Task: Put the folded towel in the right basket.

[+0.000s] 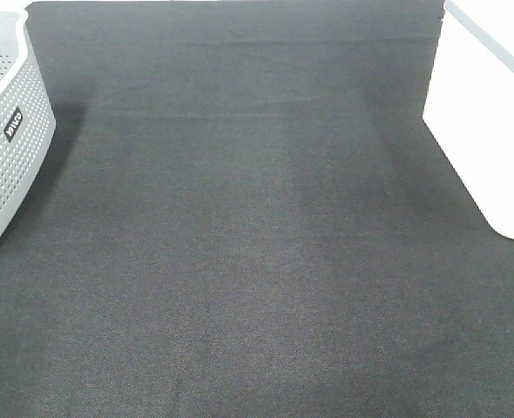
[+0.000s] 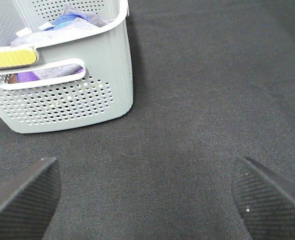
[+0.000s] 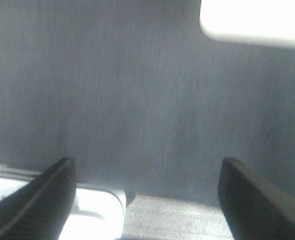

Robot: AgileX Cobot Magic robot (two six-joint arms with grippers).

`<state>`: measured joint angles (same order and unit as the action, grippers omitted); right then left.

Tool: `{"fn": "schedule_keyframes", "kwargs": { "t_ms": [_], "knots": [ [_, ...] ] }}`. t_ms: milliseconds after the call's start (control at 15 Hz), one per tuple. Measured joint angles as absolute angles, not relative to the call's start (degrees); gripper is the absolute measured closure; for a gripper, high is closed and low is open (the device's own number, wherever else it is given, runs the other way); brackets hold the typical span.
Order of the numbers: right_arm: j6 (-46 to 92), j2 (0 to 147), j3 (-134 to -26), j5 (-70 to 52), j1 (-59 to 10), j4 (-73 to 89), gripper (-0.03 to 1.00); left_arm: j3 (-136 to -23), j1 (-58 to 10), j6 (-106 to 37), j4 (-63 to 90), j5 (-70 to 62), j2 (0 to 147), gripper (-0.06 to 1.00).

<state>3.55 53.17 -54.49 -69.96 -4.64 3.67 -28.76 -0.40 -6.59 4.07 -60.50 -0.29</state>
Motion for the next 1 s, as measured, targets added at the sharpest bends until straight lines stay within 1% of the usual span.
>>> {"fn": "schedule_keyframes", "kwargs": {
  "t_ms": [133, 200, 267, 333, 533, 733, 867, 1000],
  "knots": [
    [3.6, 43.3, -46.4, -70.0, -4.6, 3.7, 0.23, -28.8, -0.4, -6.6, 4.1, -60.5, -0.3, 0.06],
    [4.6, 35.8, -40.9, -70.0, -4.6, 3.6, 0.23, -28.8, -0.4, -6.6, 4.1, -60.5, -0.3, 0.06],
    [5.3, 31.0, -38.2, -70.1, -4.6, 3.6, 0.23, -28.8, -0.4, -6.6, 4.1, -60.5, -0.3, 0.06],
    [5.3, 31.0, -38.2, -70.1, -4.6, 3.6, 0.23, -28.8, -0.4, -6.6, 4.1, -60.5, -0.3, 0.06],
    [6.1, 16.6, -32.8, -70.1, -4.6, 3.6, 0.23, -28.8, -0.4, -6.6, 4.1, -60.5, -0.3, 0.06],
    [7.6, 3.7, -31.6, -69.2, -4.6, 3.6, 0.23, -28.8, -0.4, -6.6, 4.1, -60.5, -0.3, 0.06],
    [7.7, -0.1, -31.4, -68.6, -4.6, 3.6, 0.23, -28.8, -0.4, -6.6, 4.1, -60.5, -0.3, 0.06],
    [7.9, -0.2, -31.0, -66.4, -4.6, 3.6, 0.23, -28.8, -0.4, -6.6, 4.1, -60.5, -0.3, 0.06]
  ]
}}
